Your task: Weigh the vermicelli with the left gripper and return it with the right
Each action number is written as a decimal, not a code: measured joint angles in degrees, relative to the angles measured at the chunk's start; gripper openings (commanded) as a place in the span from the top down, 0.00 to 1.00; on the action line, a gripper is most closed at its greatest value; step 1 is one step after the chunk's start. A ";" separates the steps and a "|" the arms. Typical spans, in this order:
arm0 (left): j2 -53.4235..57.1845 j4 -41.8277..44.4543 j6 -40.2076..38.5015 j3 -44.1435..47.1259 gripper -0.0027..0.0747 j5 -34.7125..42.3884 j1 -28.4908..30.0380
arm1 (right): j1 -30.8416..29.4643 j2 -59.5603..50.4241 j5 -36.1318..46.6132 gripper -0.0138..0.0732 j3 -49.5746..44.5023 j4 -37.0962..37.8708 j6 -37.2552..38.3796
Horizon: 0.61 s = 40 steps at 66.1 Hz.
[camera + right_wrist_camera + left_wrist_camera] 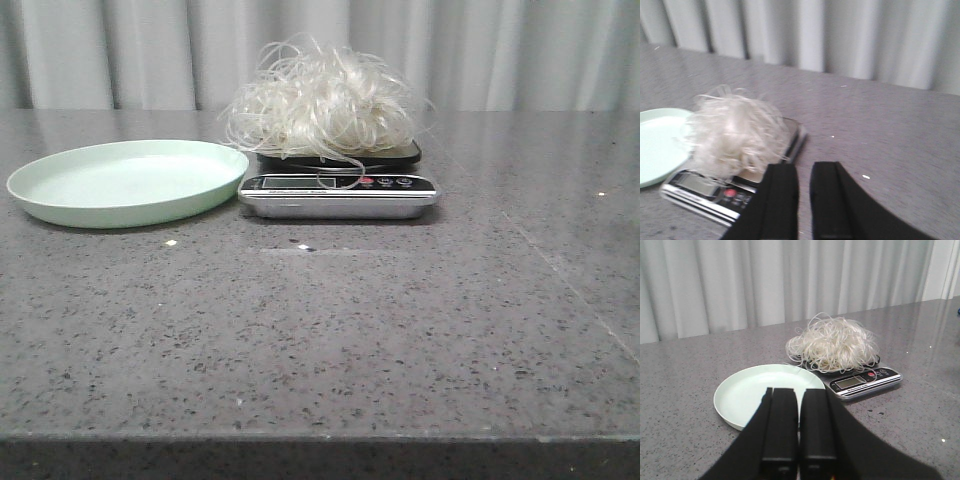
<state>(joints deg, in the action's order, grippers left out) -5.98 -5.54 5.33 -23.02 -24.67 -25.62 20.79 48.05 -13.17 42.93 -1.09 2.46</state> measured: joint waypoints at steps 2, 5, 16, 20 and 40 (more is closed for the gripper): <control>0.00 0.00 0.00 0.00 0.80 0.00 0.00 | 0.91 1.59 -1.74 0.34 2.67 0.00 0.00; 0.00 0.00 0.00 0.00 0.80 0.00 0.00 | 3.11 5.41 -4.82 0.25 7.48 0.00 0.00; 0.00 0.00 0.00 0.00 0.80 0.00 0.00 | 6.95 18.59 -16.94 0.14 23.80 -0.60 0.00; 0.00 0.00 0.00 0.00 0.80 0.00 0.00 | 7.55 24.56 -23.27 0.14 30.73 -1.48 0.00; 0.00 0.00 0.00 0.00 0.80 0.00 0.00 | 7.57 48.59 -45.20 0.14 57.17 -4.34 0.00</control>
<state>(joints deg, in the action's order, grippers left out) -5.98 -5.54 5.33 -23.02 -24.67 -25.62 28.36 96.64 -58.37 100.10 -5.43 2.46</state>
